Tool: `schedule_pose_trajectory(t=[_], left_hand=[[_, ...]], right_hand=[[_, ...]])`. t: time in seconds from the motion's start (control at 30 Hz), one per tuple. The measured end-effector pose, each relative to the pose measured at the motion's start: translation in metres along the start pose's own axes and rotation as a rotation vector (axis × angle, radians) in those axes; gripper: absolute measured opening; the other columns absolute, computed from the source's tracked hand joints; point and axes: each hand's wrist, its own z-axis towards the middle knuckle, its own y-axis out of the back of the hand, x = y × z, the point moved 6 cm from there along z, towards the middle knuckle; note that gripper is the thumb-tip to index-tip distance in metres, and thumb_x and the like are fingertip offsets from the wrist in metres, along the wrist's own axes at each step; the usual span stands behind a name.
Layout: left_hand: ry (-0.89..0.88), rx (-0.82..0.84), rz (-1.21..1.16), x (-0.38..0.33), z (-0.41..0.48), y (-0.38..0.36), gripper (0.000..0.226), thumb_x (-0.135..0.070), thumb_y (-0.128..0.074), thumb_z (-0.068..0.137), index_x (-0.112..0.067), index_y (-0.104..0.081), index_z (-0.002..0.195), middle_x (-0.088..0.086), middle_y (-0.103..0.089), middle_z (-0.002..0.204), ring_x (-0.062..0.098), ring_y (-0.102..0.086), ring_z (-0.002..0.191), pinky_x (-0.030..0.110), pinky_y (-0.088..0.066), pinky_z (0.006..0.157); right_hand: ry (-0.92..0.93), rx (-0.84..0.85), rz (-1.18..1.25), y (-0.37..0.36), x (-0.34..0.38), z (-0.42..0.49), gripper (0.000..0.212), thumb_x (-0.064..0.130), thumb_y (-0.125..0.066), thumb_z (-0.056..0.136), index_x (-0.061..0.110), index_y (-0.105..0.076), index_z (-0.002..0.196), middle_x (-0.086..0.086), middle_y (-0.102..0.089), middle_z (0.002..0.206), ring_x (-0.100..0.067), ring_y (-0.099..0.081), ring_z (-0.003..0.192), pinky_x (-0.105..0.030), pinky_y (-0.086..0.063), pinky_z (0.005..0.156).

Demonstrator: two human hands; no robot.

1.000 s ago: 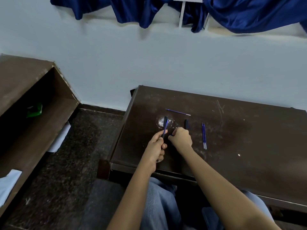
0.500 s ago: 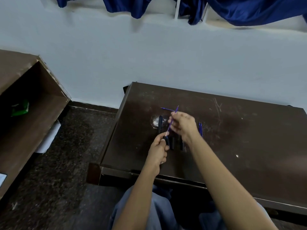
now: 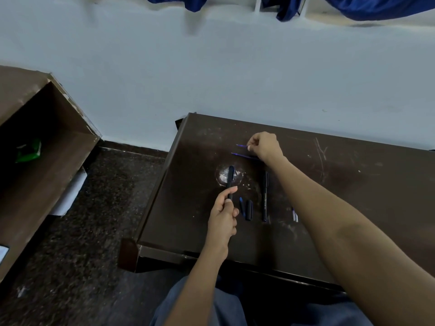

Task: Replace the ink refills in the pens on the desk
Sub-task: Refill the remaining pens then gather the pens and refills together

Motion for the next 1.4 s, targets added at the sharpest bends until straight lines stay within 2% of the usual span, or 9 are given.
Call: schedule_pose_trajectory(t=[0.37,0.5,0.63,1.07,1.3,1.4], left_hand=[[0.006,0.003,0.011,0.000,0.000,-0.002,0.033,-0.023,-0.034,0.103,-0.041,-0.060,0.114,-0.013,-0.044,0.052,0.001,-0.026,0.041,0.015,-0.025,0.036],[0.015,0.015,0.021,0.000,-0.002,-0.004,0.033,-0.023,-0.035,0.103,-0.041,-0.061,0.114,-0.012,-0.044,0.053,0.001,-0.026,0.041,0.015,-0.024,0.036],[0.017,0.022,0.029,-0.001,-0.002,-0.005,0.033,-0.024,-0.035,0.103,-0.041,-0.061,0.114,-0.011,-0.044,0.054,0.001,-0.026,0.040,0.015,-0.025,0.036],[0.013,0.026,0.026,-0.001,-0.002,-0.005,0.033,-0.024,-0.035,0.103,-0.042,-0.061,0.114,-0.013,-0.045,0.052,0.001,-0.027,0.040,0.015,-0.025,0.036],[-0.002,0.027,0.022,-0.003,-0.002,-0.005,0.034,-0.024,-0.035,0.103,-0.042,-0.061,0.114,-0.013,-0.044,0.053,0.001,-0.026,0.041,0.015,-0.025,0.036],[-0.002,0.022,0.015,-0.003,-0.002,-0.003,0.034,-0.024,-0.034,0.103,-0.041,-0.061,0.114,-0.013,-0.044,0.052,0.001,-0.026,0.040,0.015,-0.025,0.035]], right_hand=[[0.082,-0.014,-0.049,-0.022,-0.009,-0.009,0.016,0.019,-0.059,0.091,0.015,-0.073,0.098,-0.010,-0.071,0.103,-0.028,-0.065,0.097,-0.042,-0.053,0.089],[0.127,0.015,-0.013,-0.022,-0.011,-0.012,0.018,0.021,-0.065,0.088,0.012,-0.074,0.100,-0.009,-0.072,0.102,-0.025,-0.065,0.098,-0.038,-0.052,0.090],[0.168,0.042,-0.068,-0.024,-0.012,-0.012,0.022,0.019,-0.068,0.086,0.011,-0.072,0.106,-0.009,-0.069,0.108,-0.025,-0.063,0.102,-0.038,-0.050,0.093],[0.196,0.044,-0.128,-0.025,-0.006,-0.005,0.021,0.012,-0.060,0.090,0.012,-0.072,0.107,-0.011,-0.066,0.111,-0.030,-0.061,0.104,-0.045,-0.049,0.095],[0.192,0.040,-0.120,-0.023,-0.004,-0.007,0.022,0.012,-0.062,0.089,0.010,-0.072,0.108,-0.012,-0.067,0.109,-0.031,-0.062,0.104,-0.043,-0.049,0.095],[0.205,-0.015,-0.086,-0.017,-0.003,-0.015,0.023,0.014,-0.062,0.089,0.009,-0.071,0.109,-0.012,-0.065,0.111,-0.029,-0.060,0.107,-0.040,-0.047,0.096]])
